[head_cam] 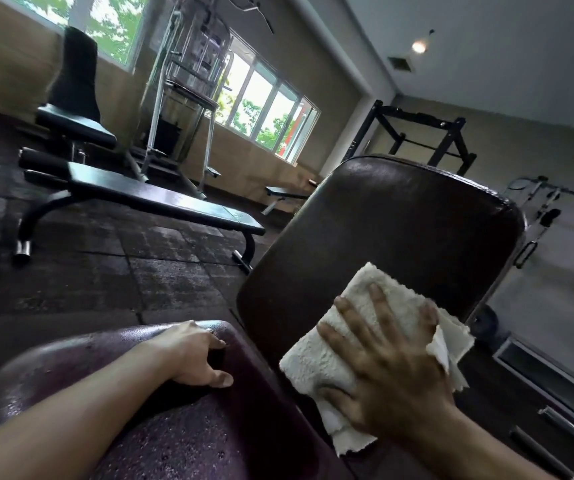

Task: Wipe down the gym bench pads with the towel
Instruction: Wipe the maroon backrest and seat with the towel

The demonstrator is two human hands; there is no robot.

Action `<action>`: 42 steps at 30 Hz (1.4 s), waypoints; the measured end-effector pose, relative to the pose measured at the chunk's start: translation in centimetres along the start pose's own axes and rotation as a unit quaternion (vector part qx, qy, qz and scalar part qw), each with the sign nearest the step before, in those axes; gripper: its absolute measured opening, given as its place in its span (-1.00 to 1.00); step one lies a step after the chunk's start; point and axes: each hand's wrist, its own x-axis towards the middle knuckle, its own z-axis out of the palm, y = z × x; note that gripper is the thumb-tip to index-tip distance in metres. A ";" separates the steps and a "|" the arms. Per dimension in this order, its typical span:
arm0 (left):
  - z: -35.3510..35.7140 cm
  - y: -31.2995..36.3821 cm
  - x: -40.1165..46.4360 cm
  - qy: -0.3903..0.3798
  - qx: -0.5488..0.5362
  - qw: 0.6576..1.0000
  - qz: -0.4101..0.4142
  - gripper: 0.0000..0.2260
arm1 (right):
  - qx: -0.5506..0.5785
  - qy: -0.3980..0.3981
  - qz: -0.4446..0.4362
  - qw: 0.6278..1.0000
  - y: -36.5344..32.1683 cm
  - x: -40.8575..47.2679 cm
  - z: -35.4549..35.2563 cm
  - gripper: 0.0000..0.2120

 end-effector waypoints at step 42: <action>-4.3 -0.4 -11.1 0.032 -0.040 0.998 -0.038 -0.53 | 0.575 -0.144 0.017 0.805 -11.3 4.9 4.2 -0.50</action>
